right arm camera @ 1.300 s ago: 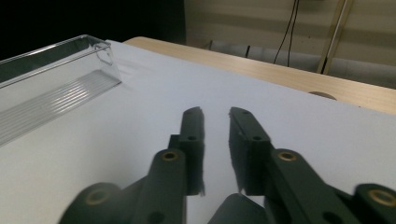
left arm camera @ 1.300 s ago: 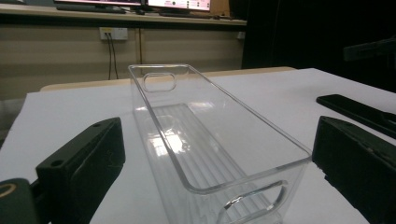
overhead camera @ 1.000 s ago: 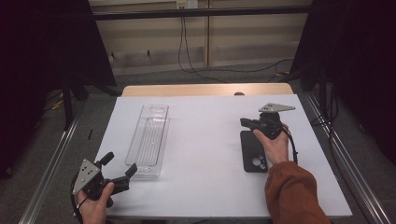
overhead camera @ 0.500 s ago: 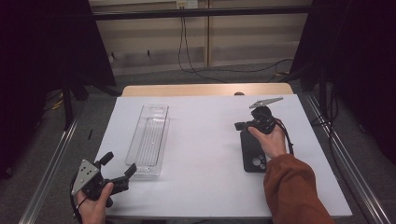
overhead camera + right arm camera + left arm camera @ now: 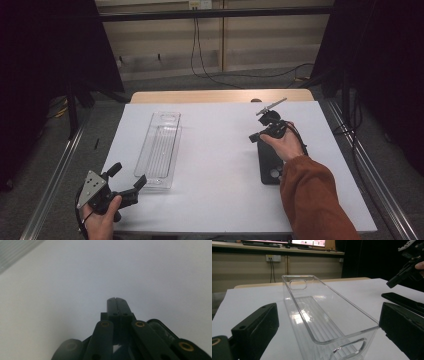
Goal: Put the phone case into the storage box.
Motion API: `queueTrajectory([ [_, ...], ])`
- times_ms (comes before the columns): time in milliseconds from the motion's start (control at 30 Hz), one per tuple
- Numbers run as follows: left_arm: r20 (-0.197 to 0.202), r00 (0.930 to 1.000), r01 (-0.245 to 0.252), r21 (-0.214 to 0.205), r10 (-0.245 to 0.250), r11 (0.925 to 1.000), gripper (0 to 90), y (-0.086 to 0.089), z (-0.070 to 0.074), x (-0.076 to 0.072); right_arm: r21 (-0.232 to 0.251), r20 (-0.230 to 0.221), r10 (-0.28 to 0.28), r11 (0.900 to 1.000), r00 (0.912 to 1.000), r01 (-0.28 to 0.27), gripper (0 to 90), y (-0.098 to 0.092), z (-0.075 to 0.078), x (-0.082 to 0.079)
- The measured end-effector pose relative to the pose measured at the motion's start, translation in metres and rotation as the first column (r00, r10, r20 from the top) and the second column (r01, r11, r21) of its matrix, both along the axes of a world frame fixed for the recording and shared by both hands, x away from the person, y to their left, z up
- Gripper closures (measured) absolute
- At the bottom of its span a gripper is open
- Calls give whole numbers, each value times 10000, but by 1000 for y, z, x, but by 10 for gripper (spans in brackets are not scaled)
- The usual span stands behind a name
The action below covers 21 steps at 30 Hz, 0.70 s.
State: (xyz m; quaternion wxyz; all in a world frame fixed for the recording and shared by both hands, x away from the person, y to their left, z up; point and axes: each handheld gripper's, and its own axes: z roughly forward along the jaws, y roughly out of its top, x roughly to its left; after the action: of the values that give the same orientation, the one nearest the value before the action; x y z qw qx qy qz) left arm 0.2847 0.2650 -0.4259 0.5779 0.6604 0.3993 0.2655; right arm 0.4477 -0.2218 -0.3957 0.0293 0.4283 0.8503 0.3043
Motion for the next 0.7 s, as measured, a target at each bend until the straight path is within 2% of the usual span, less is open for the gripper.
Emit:
queueTrajectory([
  [33, 0, 10000, 0, 0, 0, 10000, 27, 0, 0, 0, 0, 0, 0, 10000, 10000, 0, 900, 0, 0, 0],
  [167, -3, 10000, 3, 23, -3, 10000, 27, 0, 0, 0, -350, -574, 135, 9993, 9983, -156, 900, 3, -6, 8],
  [200, -3, 10000, 3, 23, -3, 10000, 27, 0, 0, 0, -350, -574, 135, 9993, 9983, -156, 900, 3, -6, 8],
  [333, 4, 10000, 26, -38, -26, 10000, 27, 0, 0, 0, -832, -1210, 137, 9962, 9926, -239, 900, 3, -20, 12],
  [533, 17, 10000, 69, -55, -69, 10000, 27, 0, 0, 0, -1034, -1587, 175, 9941, 9872, -343, 900, 4, -31, 17],
  [633, -9, 10000, 53, -44, -53, 10000, 27, 0, 0, 0, -1314, -1718, 207, 9904, 9849, -437, 900, 5, -38, 18],
  [667, -9, 10000, 47, -41, -47, 10000, 27, 0, 0, 0, -1351, -1845, 119, 9901, 9828, -373, 900, 5, -39, 18],
  [700, -9, 10000, 47, -41, -47, 10000, 27, 0, 0, 0, -1259, -1791, 131, 9914, 9837, -361, 900, 3, -40, 19],
])
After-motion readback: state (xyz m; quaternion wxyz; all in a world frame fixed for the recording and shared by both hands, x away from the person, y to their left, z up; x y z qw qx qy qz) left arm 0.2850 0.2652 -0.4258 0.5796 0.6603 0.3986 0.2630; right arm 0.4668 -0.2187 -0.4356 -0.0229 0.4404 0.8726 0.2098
